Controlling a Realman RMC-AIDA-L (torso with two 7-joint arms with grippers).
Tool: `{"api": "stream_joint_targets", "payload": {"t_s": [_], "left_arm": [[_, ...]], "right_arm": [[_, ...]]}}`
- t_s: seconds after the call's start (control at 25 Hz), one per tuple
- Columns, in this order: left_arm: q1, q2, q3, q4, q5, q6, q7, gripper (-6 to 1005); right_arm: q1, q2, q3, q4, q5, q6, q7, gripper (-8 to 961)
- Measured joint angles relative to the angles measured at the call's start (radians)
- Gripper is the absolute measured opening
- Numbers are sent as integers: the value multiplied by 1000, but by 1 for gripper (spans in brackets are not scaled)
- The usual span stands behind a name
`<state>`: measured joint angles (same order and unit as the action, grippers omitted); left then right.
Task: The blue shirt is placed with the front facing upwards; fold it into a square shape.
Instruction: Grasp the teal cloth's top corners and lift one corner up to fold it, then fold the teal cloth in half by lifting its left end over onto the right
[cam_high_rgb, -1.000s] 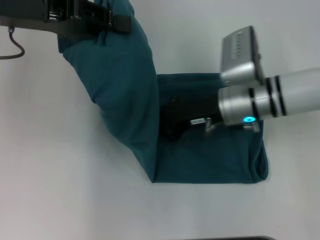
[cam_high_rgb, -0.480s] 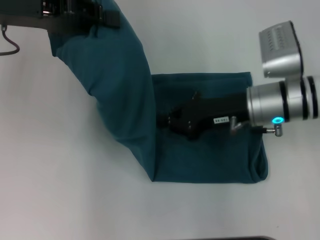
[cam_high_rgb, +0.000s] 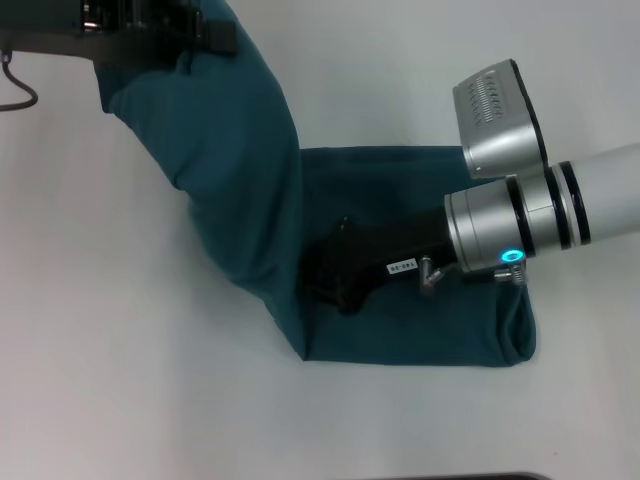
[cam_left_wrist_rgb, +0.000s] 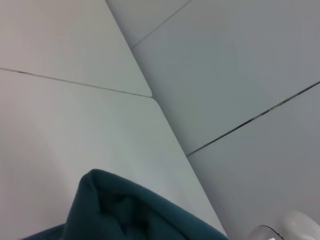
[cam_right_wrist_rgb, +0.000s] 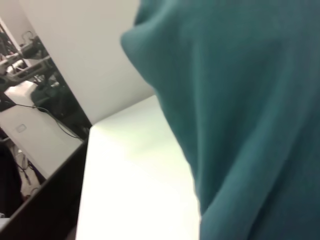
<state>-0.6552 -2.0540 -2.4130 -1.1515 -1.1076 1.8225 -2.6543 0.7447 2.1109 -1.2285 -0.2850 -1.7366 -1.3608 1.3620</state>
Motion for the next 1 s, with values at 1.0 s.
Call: {"api": "stream_joint_targets", "payload": {"t_s": [1.0], "left_arm": [[16,3,-1,-1,21,-18,-1,87]], "right_arm": [[-132,-56,-215,-209,142,-19,109,9]]}}
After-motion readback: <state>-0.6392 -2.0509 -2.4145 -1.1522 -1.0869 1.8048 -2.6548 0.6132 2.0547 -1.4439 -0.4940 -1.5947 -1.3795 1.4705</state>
